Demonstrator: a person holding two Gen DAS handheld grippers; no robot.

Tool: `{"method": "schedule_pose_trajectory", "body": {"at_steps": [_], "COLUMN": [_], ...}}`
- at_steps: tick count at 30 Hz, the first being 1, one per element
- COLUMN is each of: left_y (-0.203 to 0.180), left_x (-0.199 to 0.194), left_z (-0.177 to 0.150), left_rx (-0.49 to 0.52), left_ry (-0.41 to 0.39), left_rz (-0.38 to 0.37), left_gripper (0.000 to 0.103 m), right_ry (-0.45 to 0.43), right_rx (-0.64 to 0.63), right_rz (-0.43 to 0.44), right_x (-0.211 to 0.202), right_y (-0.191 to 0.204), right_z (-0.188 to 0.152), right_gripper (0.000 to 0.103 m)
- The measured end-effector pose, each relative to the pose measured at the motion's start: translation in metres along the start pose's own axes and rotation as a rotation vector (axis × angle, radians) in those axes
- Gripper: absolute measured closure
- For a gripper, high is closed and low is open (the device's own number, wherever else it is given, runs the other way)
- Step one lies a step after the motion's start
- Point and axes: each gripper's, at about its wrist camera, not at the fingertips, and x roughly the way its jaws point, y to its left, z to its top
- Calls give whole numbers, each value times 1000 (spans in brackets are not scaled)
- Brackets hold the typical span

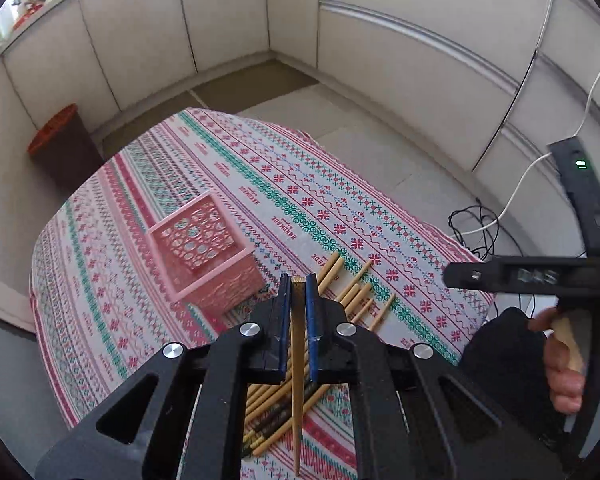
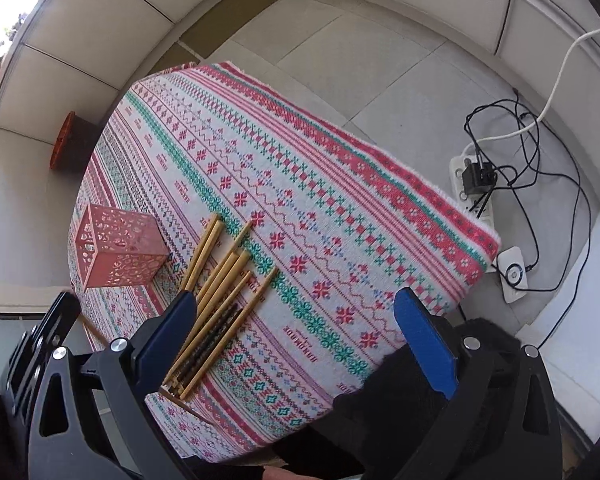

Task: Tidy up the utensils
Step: 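Lift the chopstick with the left gripper while the right gripper grasps another chopstick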

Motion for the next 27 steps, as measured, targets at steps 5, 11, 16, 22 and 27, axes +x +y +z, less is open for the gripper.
{"method": "schedule_pose_trajectory", "body": {"at_steps": [5, 11, 16, 22, 27], "left_y": [22, 40, 52, 66, 71], "left_x": [-52, -81, -86, -90, -90], "left_z": [-48, -72, -85, -93, -95], "left_rx": [-76, -123, -155, -193, -210], "left_ry": [-124, -219, -264, -290, -304], "left_rz": [20, -8, -37, -64, -71], "left_gripper": [97, 97, 97, 96, 96], "right_ry": [109, 144, 127, 108, 74], "right_rx": [63, 175, 238, 251, 215], "right_rz": [-80, -126, -183, -225, -350], "right_x": [36, 66, 80, 89, 92], "right_y": [19, 24, 30, 45, 65], "right_z": [-12, -16, -14, -12, -18], "right_gripper": [39, 47, 61, 61, 73]}}
